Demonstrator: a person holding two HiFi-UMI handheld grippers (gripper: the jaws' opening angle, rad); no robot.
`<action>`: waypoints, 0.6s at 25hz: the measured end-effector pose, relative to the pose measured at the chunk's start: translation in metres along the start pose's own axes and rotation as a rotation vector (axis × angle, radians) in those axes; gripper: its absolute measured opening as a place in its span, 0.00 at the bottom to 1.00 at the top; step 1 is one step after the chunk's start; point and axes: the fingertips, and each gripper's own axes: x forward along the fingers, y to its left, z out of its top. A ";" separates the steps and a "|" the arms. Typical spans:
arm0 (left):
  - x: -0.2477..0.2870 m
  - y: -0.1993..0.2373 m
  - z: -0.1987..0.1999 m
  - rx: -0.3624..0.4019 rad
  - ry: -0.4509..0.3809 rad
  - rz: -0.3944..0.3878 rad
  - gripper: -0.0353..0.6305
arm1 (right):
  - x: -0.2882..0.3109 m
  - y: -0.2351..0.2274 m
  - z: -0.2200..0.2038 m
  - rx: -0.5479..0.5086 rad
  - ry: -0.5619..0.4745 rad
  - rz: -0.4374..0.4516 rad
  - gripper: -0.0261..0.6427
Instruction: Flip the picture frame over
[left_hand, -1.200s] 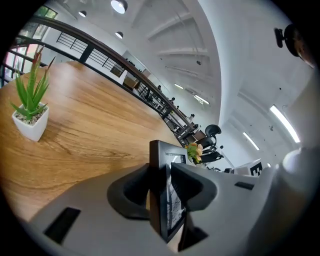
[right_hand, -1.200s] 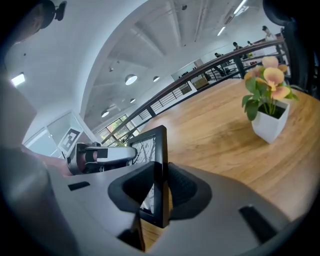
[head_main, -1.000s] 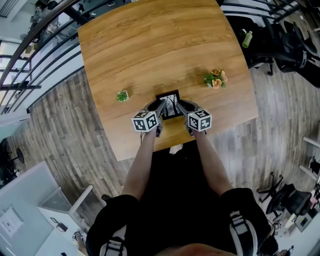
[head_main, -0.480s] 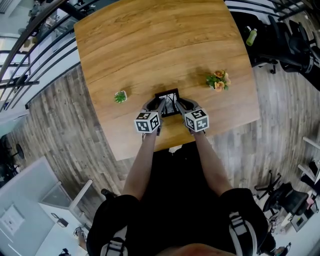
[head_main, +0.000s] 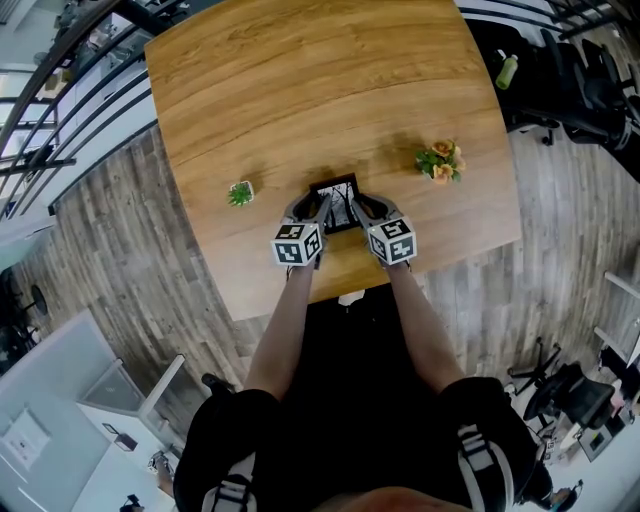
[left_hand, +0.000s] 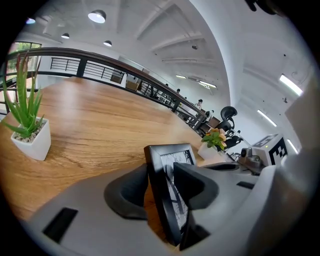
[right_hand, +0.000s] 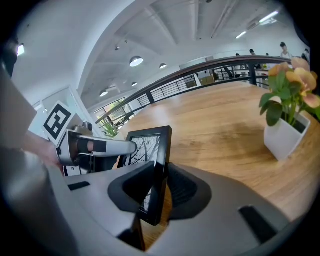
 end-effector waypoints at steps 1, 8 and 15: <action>0.001 0.001 0.000 0.001 0.000 0.001 0.30 | 0.001 0.000 0.000 -0.008 0.003 -0.002 0.18; 0.005 0.008 -0.004 -0.003 0.005 0.024 0.31 | 0.007 -0.001 0.002 -0.091 0.028 -0.014 0.18; 0.011 0.017 -0.008 0.011 0.019 0.069 0.32 | 0.014 -0.002 0.002 -0.118 0.040 -0.031 0.18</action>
